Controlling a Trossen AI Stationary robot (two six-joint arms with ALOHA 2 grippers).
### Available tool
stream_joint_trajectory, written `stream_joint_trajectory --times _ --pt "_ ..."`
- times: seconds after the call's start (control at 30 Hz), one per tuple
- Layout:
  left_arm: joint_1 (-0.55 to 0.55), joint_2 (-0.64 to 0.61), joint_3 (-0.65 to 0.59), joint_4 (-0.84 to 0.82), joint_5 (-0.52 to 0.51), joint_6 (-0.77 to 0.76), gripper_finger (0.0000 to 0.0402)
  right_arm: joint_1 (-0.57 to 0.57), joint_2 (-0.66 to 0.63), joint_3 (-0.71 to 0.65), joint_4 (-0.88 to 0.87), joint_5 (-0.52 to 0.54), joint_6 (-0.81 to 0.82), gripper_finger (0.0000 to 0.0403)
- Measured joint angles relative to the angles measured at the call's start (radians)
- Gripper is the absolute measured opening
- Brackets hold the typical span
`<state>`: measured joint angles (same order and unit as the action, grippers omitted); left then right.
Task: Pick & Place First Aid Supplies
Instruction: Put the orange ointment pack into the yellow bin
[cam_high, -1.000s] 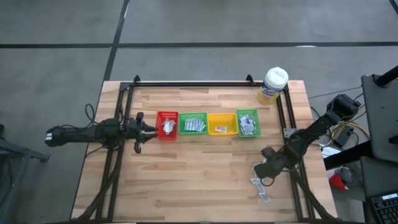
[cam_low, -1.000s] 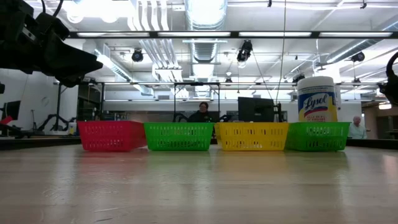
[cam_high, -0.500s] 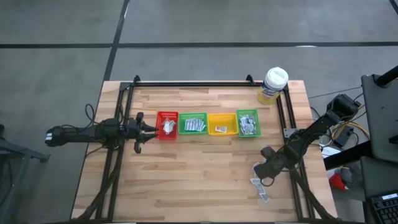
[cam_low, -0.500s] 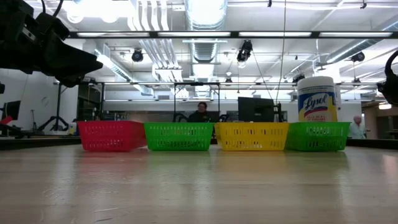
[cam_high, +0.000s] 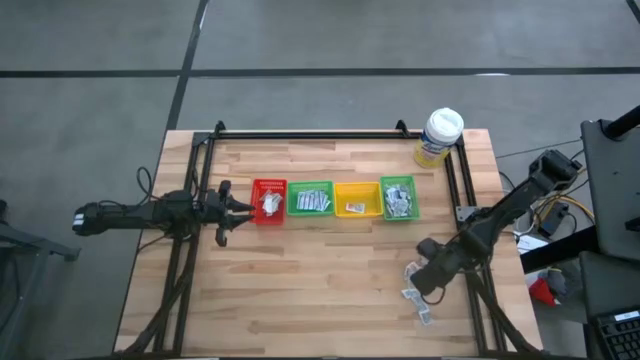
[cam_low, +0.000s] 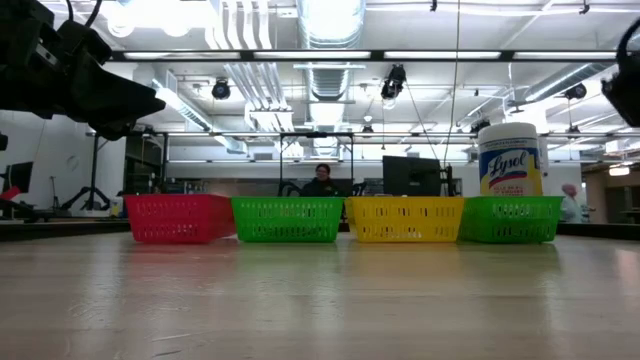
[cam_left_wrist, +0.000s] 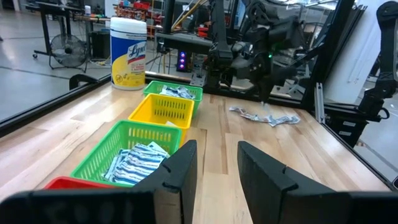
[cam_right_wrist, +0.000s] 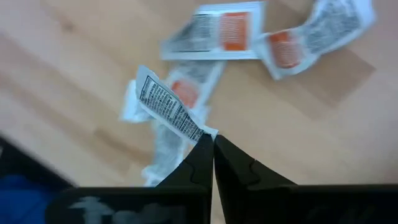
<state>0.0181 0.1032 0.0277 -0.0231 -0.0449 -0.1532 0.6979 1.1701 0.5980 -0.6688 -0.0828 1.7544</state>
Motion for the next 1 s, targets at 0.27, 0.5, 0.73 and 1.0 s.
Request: stream_joint_trajectory --times 0.27,0.5,0.73,1.0 --pt "0.0 0.0 0.0 0.0 0.0 0.0 0.0113 0.0 -0.012 0.097 -0.009 0.169 -0.19 0.0008" --pt "0.0 0.0 0.0 0.0 0.0 0.0 0.0113 -0.003 -0.011 0.168 -0.006 0.61 -0.38 0.0008" --pt "0.0 0.0 0.0 0.0 0.0 0.0 0.0113 -0.097 -0.01 0.187 -0.006 0.808 -0.638 0.0008" --pt "0.0 0.0 0.0 0.0 0.0 0.0 0.0113 -0.304 -0.003 0.201 0.001 0.789 -0.859 0.0008"
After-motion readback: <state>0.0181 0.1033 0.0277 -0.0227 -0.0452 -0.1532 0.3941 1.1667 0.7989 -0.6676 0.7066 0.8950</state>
